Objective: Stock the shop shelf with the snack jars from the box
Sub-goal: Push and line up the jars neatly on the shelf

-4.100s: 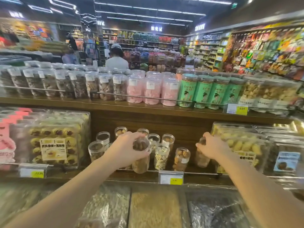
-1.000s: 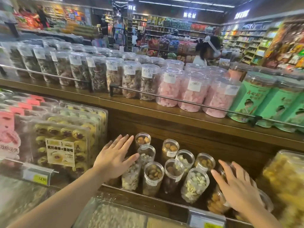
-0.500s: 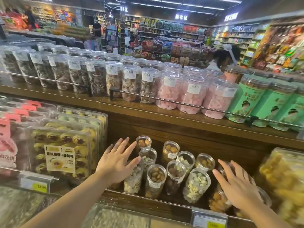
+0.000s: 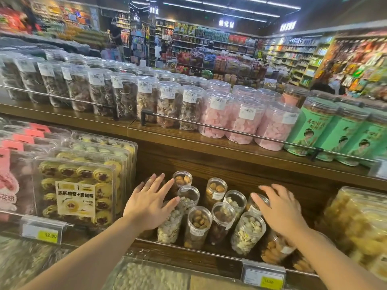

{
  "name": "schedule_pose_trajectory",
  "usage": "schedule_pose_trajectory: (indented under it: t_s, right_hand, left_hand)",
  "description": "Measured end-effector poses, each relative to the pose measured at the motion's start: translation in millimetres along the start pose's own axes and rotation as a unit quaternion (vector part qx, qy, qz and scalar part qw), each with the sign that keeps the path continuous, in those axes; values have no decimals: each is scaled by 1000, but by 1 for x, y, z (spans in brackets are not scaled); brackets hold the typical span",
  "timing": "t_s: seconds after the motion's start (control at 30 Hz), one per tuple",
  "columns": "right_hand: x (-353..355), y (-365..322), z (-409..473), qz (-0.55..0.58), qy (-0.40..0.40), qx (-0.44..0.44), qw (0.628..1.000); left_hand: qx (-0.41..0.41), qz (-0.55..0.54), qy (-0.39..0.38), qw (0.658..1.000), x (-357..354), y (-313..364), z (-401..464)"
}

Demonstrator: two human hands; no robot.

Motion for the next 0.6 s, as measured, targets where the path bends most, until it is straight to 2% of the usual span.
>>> schedule_pose_trajectory:
  t_s: [0.1,0.2,0.3,0.47,0.6]
  right_hand:
    - [2,-67,19,123,-17,94,988]
    - [-6,-114,32,105,-44,148,982]
    - [-17,-122,44,56,-54,114,990]
    - [-18,-117,52,11,-13,72,997]
    - [-16,-119,53,42,-26,72,996]
  left_hand:
    - [-2,-3,0,1000,1,1,-1]
    - [-2,-5,5,1000,1,0,-1]
    - [-4,-6,6,1000,0,-1,-1]
    - [-2,-7,5,1000,-1,-2,1]
    - [0,-5,2,1000,0,-1,0]
Point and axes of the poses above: each hand's wrist, its own z-axis towards the middle knuckle, its own x-axis out of the back of the hand, y = z × x, the point moved 8 cm from there along z, towards the middle knuckle, and after that the axes turned 6 degrees about -z, right-handed, at the moved point
